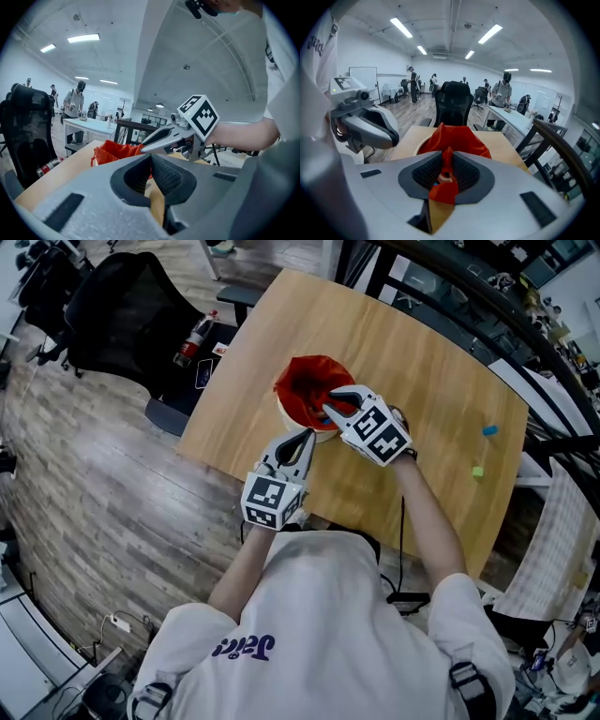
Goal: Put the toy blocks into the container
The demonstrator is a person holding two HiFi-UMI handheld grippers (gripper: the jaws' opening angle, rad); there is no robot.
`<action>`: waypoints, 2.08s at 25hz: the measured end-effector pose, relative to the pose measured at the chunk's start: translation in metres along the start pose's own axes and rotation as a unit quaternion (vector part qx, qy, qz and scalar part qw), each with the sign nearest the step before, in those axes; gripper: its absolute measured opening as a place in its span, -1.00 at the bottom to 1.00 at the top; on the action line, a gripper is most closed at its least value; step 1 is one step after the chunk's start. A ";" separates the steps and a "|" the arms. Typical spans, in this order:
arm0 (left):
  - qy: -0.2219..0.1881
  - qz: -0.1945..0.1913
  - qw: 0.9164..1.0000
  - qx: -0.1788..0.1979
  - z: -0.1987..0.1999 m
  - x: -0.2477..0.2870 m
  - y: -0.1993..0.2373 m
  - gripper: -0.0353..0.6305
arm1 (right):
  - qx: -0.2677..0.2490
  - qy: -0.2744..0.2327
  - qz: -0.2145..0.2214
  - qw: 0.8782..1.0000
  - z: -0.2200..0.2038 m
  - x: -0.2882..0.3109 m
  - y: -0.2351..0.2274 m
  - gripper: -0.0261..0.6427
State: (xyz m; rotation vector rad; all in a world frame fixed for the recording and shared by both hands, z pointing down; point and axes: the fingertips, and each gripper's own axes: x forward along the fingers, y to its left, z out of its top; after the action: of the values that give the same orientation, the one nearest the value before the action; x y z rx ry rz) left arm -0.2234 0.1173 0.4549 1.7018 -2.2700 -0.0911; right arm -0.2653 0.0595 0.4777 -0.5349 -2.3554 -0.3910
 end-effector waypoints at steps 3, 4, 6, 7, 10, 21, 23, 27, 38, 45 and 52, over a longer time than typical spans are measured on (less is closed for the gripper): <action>0.000 0.003 1.000 -0.003 -0.002 -0.002 0.002 -0.85 | -0.034 0.043 -0.003 0.998 -0.008 0.005 0.002 -0.68; 0.001 0.002 1.000 -0.003 -0.003 -0.003 0.002 -0.85 | -0.036 0.047 -0.003 0.998 -0.009 0.006 0.003 -0.67; 0.003 0.000 1.000 -0.004 -0.004 -0.003 0.001 -0.85 | -0.028 0.042 -0.003 0.999 -0.010 0.004 0.005 -0.65; 0.003 -0.002 1.000 -0.003 -0.004 -0.003 0.000 -0.85 | -0.023 0.036 -0.003 0.999 -0.010 0.002 0.005 -0.57; 0.006 -0.011 1.000 0.003 -0.005 0.002 -0.006 -0.85 | 0.007 0.016 -0.017 1.000 -0.013 -0.009 0.001 -0.55; 0.038 -0.086 0.995 0.030 -0.019 0.042 -0.063 -0.85 | 0.143 -0.029 -0.091 0.985 -0.087 -0.085 -0.008 -0.55; 0.046 -0.107 0.992 0.038 -0.024 0.054 -0.082 -0.85 | 0.165 -0.032 -0.109 0.980 -0.109 -0.102 -0.007 -0.55; 0.065 -0.165 0.983 0.055 -0.032 0.085 -0.133 -0.85 | 0.228 -0.037 -0.146 0.962 -0.160 -0.142 -0.003 -0.55; 0.125 -0.307 0.939 0.093 -0.076 0.167 -0.276 -0.85 | 0.362 0.004 -0.258 0.895 -0.322 -0.249 0.005 -0.55; 0.160 -0.348 0.916 0.116 -0.113 0.222 -0.341 -0.85 | 0.432 0.033 -0.296 0.852 -0.429 -0.300 -0.005 -0.55; 0.187 -0.373 0.900 0.129 -0.146 0.274 -0.380 -0.85 | 0.449 0.074 -0.286 0.843 -0.504 -0.315 -0.034 -0.52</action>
State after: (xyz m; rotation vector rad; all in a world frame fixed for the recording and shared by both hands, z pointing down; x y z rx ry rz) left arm 0.1004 -0.2357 0.5625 2.3906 -1.3062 0.3583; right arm 0.2138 -0.2630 0.6240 0.6294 -2.1826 0.4230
